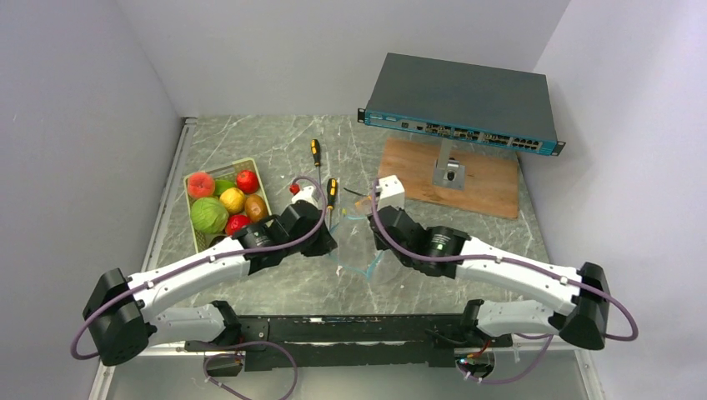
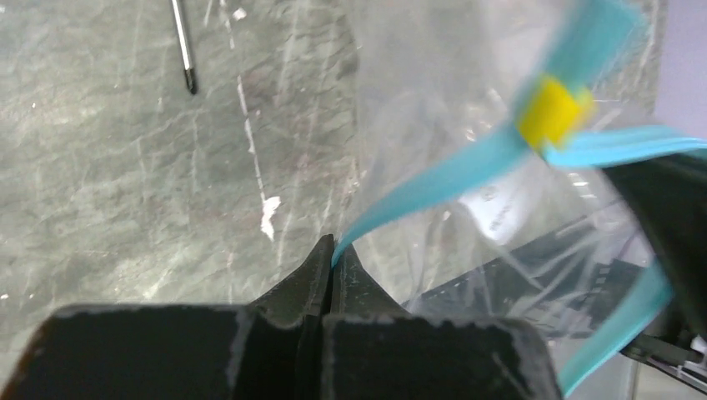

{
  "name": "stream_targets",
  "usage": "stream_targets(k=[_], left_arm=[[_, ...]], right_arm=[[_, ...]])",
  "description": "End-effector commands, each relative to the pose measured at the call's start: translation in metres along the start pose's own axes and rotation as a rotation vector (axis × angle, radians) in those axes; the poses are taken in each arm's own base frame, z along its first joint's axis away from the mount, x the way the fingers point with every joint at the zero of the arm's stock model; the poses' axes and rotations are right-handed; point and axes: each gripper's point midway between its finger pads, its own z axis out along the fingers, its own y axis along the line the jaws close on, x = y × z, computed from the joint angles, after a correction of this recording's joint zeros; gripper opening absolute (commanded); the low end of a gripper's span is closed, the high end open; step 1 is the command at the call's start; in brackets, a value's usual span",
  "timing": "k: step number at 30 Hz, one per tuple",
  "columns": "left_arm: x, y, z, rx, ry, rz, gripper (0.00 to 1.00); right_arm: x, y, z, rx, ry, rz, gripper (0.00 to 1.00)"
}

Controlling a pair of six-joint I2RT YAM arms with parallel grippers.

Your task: Place the food in the zip-top bag and seal the zipper

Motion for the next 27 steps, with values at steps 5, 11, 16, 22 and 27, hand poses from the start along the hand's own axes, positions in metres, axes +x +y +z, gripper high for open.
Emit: stream_targets(k=[5,11,16,22,27], left_arm=[[0.003,0.002,-0.002,0.048,-0.001,0.008,0.00],[-0.005,-0.005,-0.006,0.075,-0.021,0.018,0.11],[-0.015,-0.018,-0.014,0.123,-0.045,0.050,0.50],[-0.030,-0.030,-0.034,0.152,-0.075,0.110,0.95],[-0.041,-0.015,-0.058,0.098,-0.121,0.164,1.00]], right_arm=[[-0.002,-0.004,-0.007,-0.051,-0.028,0.045,0.00],[0.002,0.006,-0.007,-0.099,-0.005,0.047,0.00],[0.006,0.002,-0.003,-0.065,0.020,0.013,0.00],[0.010,0.006,0.002,-0.068,0.035,0.000,0.00],[0.008,0.008,0.004,-0.064,0.036,-0.007,0.00]])
